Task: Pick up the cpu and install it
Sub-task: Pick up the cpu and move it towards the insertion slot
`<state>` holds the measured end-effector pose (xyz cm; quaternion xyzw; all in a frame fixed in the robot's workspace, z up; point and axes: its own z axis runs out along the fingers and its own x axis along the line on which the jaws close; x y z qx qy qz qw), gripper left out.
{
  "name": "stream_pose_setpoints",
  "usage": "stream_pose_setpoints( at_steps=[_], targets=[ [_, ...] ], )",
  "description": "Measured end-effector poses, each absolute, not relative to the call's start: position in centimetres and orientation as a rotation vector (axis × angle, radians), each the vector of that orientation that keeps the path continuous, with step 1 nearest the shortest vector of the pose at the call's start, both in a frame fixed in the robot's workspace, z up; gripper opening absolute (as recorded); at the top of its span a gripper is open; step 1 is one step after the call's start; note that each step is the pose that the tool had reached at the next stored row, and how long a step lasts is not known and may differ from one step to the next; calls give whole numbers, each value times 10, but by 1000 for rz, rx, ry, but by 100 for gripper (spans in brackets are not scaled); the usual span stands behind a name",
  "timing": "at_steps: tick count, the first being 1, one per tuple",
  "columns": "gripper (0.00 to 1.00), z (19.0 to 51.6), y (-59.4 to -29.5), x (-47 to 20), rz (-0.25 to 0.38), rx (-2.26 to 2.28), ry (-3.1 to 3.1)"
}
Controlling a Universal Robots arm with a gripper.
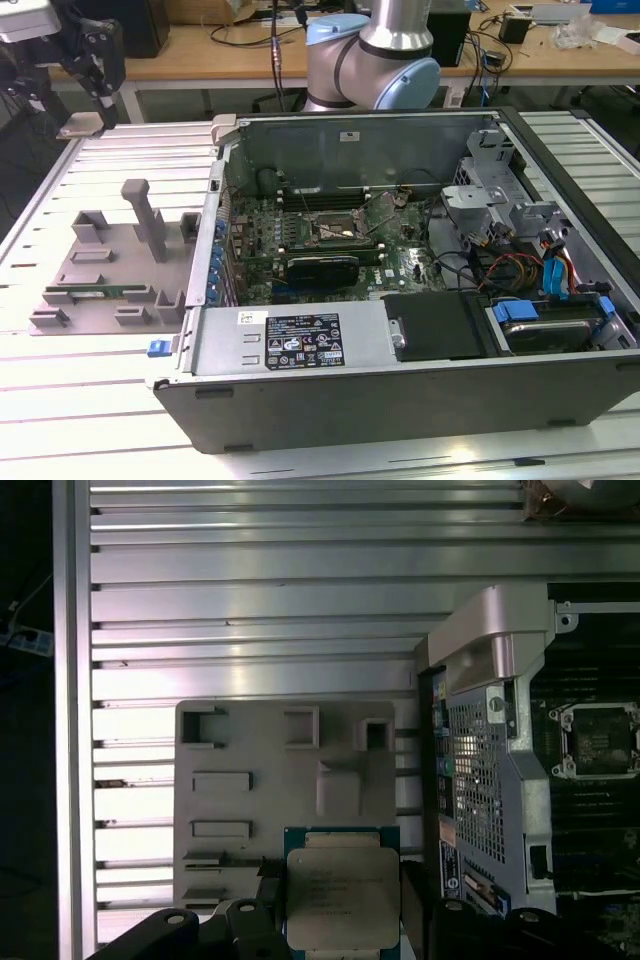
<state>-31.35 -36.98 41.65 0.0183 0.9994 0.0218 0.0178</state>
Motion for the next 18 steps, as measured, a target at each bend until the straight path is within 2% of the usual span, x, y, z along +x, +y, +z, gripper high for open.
stream_pose_setpoints(
  at_steps=[13,18],
  targets=[
    [55,417,-370,-282,68,57,3105],
    [55,417,-370,-251,68,57,3105]
  ],
)
